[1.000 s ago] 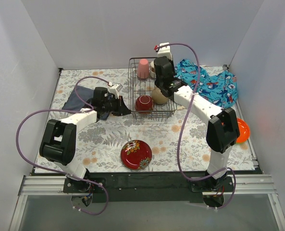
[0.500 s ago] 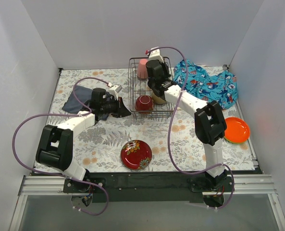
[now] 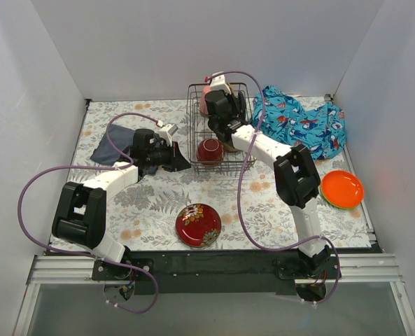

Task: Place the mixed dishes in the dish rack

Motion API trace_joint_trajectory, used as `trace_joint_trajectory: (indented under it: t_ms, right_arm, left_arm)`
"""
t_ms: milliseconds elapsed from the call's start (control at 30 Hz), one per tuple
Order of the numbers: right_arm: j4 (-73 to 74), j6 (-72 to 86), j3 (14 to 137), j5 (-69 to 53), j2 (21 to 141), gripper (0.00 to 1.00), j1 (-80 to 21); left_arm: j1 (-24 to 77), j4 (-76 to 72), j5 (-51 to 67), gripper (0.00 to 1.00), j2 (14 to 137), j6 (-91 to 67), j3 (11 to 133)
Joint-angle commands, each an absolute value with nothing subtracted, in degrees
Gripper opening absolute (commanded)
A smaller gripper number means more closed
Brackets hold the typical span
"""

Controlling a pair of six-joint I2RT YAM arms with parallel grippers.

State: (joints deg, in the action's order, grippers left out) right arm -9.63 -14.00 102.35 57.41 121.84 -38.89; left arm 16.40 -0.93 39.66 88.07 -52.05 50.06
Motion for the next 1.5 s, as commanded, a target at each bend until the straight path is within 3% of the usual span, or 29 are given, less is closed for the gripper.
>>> trace_joint_trajectory:
  t_ms: [0, 633, 833, 1000, 1233, 1367, 1467]
  right_arm:
    - [-13.9, -13.2, 106.3, 60.0, 123.1, 0.01, -39.4]
    - [-7.2, -8.2, 105.6, 59.6, 126.6, 0.01, -39.7]
    - [-5.6, -8.0, 105.1, 58.2, 126.1, 0.34, -40.3]
    - [-5.1, -7.8, 103.5, 57.8, 124.0, 0.41, -41.4]
    - [-4.0, -8.3, 100.5, 58.0, 119.6, 0.42, -41.8]
    - [-3.0, -8.5, 96.9, 57.6, 115.6, 0.43, -41.8]
    - [-0.1, -8.0, 96.7, 57.8, 114.3, 0.43, -41.8]
  left_arm:
    - [16.7, -1.5, 40.2, 0.00, 85.2, -51.2, 49.2]
    - [16.7, -2.3, 39.6, 0.00, 85.4, -51.2, 48.9]
    - [16.8, -2.4, 39.2, 0.05, 85.4, -51.5, 49.1]
    - [16.7, -2.4, 38.8, 0.08, 84.9, -51.7, 49.2]
    - [16.6, -1.4, 36.3, 0.17, 83.7, -51.2, 49.2]
    - [15.8, 1.6, 33.3, 0.34, 82.3, -50.7, 49.4]
    - [15.6, 5.2, 32.5, 0.39, 80.7, -48.3, 49.8]
